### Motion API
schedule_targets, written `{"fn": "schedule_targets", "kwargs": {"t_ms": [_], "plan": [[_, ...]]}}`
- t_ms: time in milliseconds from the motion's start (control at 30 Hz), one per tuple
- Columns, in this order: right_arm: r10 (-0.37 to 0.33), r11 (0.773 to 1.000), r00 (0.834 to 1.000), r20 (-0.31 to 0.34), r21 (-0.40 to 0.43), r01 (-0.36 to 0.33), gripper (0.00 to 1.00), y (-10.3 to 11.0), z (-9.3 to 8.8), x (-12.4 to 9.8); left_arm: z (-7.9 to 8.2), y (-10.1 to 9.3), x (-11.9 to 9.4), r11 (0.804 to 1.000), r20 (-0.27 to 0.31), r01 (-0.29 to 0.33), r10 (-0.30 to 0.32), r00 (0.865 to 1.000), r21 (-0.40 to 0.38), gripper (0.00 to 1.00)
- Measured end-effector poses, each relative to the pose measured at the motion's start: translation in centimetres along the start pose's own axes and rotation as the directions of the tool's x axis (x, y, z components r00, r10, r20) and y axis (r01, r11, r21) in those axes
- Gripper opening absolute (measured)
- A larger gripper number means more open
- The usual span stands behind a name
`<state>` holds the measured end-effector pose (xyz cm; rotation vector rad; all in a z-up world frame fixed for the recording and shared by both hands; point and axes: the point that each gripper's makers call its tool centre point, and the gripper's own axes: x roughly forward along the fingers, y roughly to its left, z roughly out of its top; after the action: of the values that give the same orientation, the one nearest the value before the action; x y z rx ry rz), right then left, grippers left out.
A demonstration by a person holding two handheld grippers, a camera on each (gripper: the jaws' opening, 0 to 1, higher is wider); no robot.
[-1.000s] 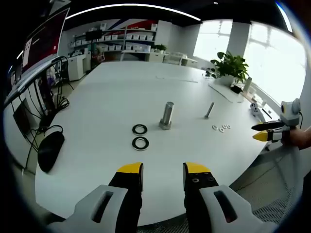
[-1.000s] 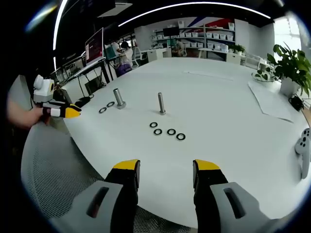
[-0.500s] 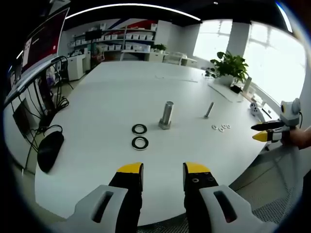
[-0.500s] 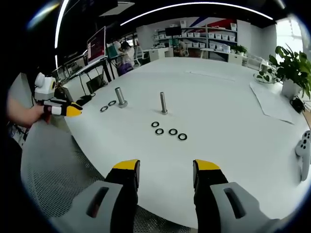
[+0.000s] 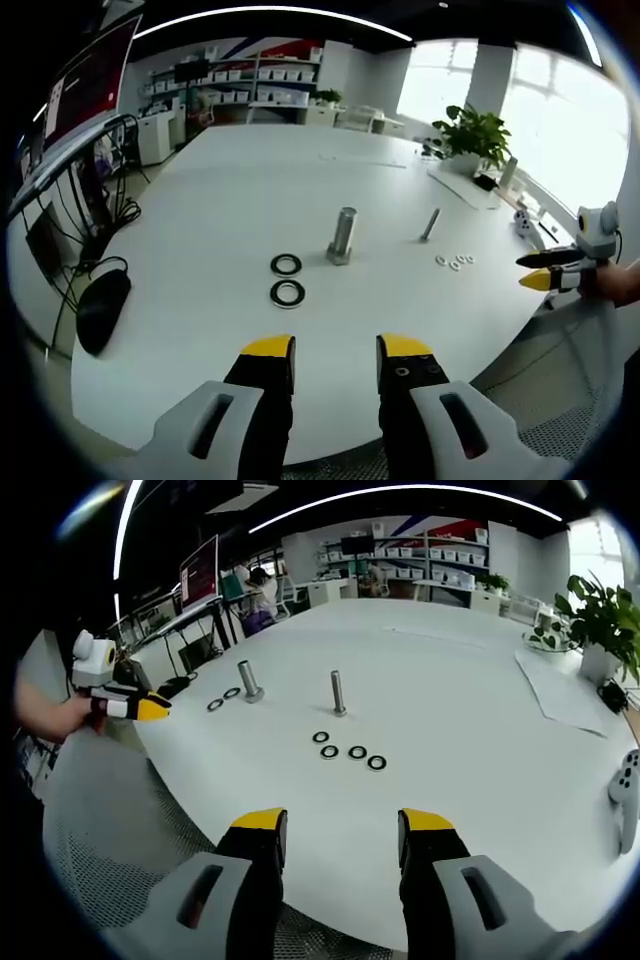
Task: Place the washer onto the threaded stud by aligning its center hole with the stud, sliding it down to the base, and recovering from edge contact or off-axis alignment until the washer reaches the visible bottom stop.
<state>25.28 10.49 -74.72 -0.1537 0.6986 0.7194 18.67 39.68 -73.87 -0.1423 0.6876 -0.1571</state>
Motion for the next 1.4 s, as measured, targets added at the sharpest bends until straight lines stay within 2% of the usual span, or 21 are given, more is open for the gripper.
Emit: {"fn": "schedule_targets", "kwargs": {"t_ms": [1167,1400], "plan": [[0.002,1.000,1.000,0.023,0.010,-0.002,0.47,-0.03,0.28,0.00,-0.72,0.06,0.21,1.000,-0.033,0.002,-0.002,0.999,0.003,0.30],[-0.001,1.000,1.000,0.008,0.008,0.001,0.47,-0.08,0.08,-0.06,-0.98,-0.21,0.44,1.000,-0.054,0.013,-0.013,0.998,0.004,0.30]]}}
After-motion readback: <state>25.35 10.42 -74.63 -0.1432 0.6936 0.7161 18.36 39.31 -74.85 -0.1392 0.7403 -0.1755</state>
